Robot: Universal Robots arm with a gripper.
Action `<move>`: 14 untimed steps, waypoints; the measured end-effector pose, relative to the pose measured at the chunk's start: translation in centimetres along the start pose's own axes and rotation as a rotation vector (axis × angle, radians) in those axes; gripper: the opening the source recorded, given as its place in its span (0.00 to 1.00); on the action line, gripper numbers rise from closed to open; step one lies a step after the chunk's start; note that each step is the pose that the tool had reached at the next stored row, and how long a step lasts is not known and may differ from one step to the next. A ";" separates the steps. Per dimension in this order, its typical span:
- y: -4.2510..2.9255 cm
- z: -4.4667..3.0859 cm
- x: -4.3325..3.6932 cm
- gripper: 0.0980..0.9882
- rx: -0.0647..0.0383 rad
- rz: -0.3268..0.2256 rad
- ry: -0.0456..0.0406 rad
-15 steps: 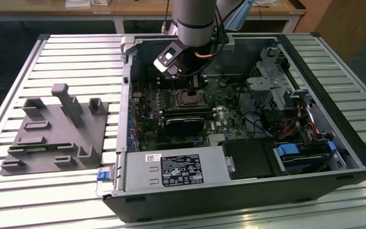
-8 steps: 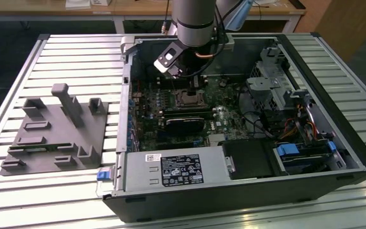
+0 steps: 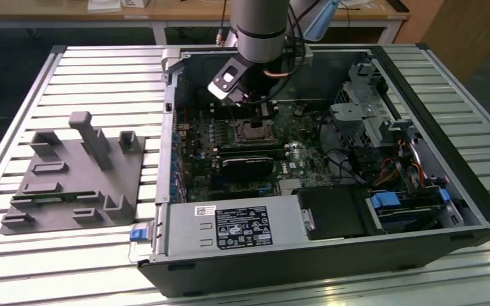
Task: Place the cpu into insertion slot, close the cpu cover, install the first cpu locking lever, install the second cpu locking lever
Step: 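Close the cpu cover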
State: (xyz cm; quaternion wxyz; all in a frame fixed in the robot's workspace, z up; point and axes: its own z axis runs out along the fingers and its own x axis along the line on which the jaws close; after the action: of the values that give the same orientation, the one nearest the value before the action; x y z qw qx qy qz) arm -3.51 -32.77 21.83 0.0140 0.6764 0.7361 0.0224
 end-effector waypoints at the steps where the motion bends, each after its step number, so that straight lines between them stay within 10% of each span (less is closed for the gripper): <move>1: 0.00 0.00 0.00 0.01 0.000 -0.011 0.0005; 14: 0.00 0.02 0.00 0.01 0.002 -0.135 0.0048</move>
State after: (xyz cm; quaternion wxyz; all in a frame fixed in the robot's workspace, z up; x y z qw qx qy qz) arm -3.51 -32.77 21.81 0.0132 0.6252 0.7800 0.0224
